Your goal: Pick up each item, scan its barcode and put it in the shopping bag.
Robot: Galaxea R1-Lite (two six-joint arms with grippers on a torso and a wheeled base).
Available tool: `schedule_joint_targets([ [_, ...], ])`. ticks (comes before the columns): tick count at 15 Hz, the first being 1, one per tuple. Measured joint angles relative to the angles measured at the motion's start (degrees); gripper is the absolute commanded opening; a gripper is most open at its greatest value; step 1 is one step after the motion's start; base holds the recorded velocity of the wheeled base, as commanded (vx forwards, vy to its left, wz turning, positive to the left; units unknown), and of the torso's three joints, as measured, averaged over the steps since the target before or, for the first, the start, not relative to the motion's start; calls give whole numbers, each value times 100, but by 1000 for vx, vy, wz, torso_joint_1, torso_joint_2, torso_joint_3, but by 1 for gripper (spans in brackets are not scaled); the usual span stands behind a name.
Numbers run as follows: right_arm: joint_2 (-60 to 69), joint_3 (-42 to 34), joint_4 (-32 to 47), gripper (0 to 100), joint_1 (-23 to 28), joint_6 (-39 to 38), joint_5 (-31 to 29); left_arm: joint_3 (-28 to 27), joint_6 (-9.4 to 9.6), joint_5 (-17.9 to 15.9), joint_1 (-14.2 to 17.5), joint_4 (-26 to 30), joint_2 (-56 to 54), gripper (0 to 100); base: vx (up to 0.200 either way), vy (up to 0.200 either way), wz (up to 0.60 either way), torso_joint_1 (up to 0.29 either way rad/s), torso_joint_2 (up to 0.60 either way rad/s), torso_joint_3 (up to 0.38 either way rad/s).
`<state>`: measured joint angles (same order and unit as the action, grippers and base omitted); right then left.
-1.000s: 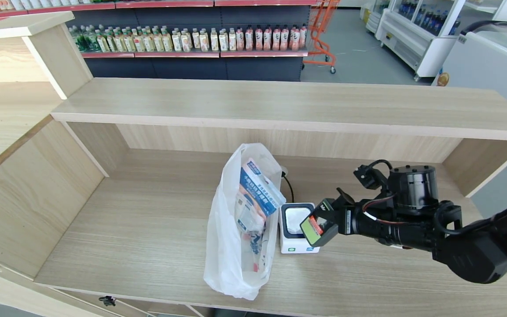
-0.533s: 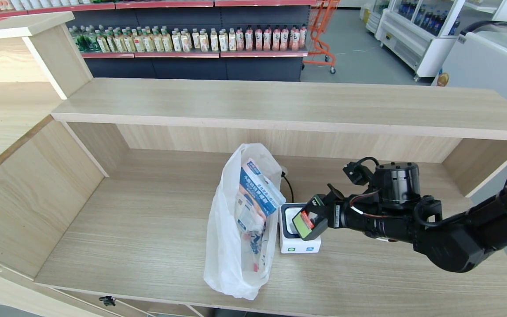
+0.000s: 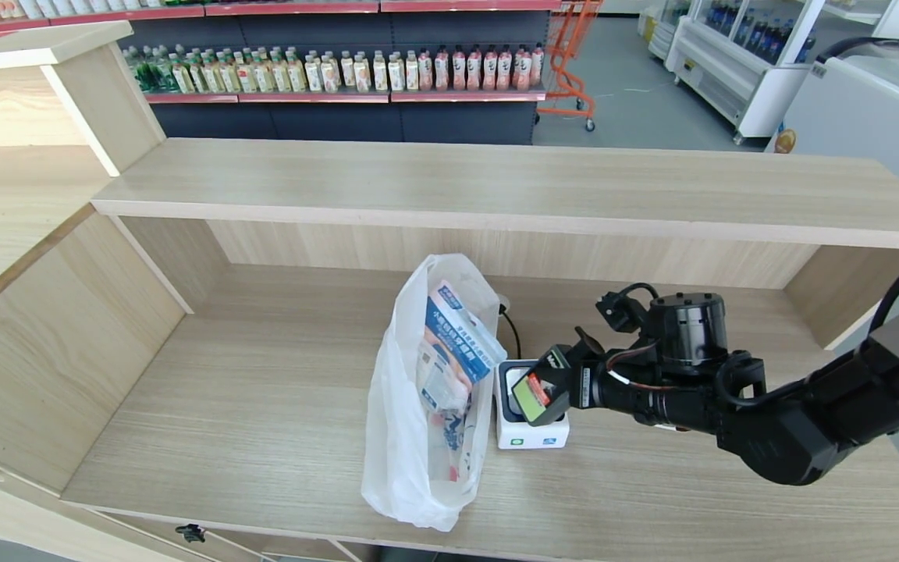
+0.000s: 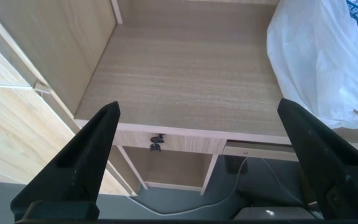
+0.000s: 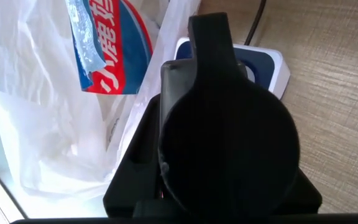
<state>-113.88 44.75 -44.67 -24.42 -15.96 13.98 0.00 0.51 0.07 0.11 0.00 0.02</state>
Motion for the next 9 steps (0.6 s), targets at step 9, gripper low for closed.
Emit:
schedule_joint_targets([
  [9,1041,67,567,0,-101,-1398,30,0,11,0,5,0,0,100,0,44,0,1,1,1],
])
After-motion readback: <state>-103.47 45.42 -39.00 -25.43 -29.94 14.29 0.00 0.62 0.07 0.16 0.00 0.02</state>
